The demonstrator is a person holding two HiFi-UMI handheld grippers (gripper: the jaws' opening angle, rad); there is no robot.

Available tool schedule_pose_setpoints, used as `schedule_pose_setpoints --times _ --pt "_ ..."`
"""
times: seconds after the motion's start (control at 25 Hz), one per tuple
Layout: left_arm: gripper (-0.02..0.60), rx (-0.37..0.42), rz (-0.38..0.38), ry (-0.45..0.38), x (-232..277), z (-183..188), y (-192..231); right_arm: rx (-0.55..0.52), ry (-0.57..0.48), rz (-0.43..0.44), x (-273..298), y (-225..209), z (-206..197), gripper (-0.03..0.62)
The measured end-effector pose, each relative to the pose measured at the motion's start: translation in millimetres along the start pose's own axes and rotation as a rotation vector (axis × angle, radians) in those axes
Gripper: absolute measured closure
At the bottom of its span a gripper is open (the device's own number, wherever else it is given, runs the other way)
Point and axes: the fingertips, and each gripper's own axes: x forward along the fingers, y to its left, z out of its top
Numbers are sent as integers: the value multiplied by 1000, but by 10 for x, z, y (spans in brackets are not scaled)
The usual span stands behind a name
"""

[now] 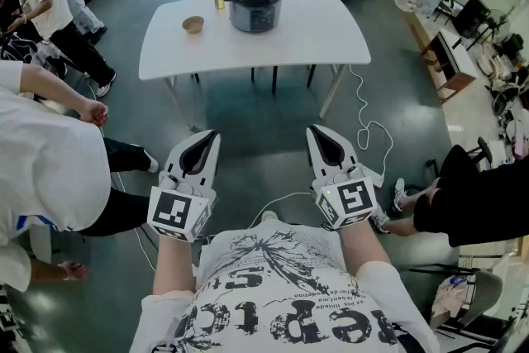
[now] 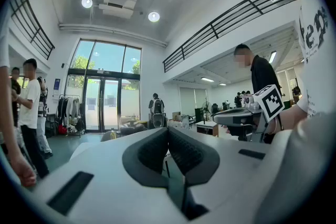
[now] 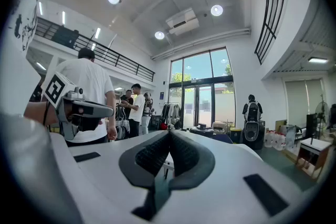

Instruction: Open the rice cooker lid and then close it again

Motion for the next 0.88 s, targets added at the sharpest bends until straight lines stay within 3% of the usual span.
schedule_pose_setpoints --times 0.44,0.76,0.8,0.84,0.88 --pt "568 2 9 6 -47 9 82 8 -4 4 57 40 15 582" --pt "568 -7 20 10 208 -18 94 55 -6 4 164 -240 -56 566" --pt "568 -9 23 11 267 -36 105 42 -9 21 220 -274 -70 396" --pt "568 -9 29 13 333 -54 122 30 -18 39 286 -310 -77 163" --pt "568 -11 36 14 400 -69 139 23 -30 51 348 -358 -77 64"
